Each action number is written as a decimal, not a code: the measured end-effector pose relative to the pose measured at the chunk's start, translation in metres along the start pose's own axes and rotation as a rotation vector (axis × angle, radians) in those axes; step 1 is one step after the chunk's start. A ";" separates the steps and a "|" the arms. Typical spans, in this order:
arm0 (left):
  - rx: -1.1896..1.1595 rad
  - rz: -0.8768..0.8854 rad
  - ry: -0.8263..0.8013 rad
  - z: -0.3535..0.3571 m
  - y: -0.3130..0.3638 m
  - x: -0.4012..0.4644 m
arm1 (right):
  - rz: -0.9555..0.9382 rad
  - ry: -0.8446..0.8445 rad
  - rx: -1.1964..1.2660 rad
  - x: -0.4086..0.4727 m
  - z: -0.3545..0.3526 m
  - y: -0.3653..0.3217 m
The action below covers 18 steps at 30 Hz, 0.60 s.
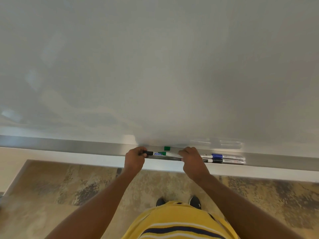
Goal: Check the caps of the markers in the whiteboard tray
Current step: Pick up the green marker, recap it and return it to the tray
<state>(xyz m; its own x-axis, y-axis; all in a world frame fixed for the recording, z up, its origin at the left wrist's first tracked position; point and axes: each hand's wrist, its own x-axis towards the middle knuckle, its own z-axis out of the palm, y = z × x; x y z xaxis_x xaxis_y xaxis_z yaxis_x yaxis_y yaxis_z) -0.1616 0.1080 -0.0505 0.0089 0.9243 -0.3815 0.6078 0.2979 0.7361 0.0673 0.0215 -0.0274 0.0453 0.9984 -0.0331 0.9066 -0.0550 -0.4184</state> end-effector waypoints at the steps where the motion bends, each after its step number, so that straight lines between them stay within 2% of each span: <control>1: 0.062 0.033 -0.021 0.001 0.001 0.000 | 0.037 0.022 0.004 -0.003 -0.004 0.005; 9: 0.625 0.313 -0.072 0.006 0.011 0.001 | 0.198 0.146 0.085 -0.023 -0.029 0.030; 13: 0.764 0.480 -0.012 0.014 0.026 -0.003 | 0.222 0.176 0.117 -0.029 -0.035 0.035; 18: 0.862 0.594 -0.114 0.042 0.047 -0.002 | 0.239 0.174 0.120 -0.035 -0.040 0.038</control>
<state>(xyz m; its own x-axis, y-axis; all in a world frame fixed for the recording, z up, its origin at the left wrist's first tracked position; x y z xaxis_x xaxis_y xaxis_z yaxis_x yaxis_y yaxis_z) -0.0996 0.1100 -0.0383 0.5383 0.8248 -0.1727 0.8397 -0.5077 0.1926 0.1166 -0.0148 -0.0056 0.3311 0.9436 0.0080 0.8064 -0.2785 -0.5217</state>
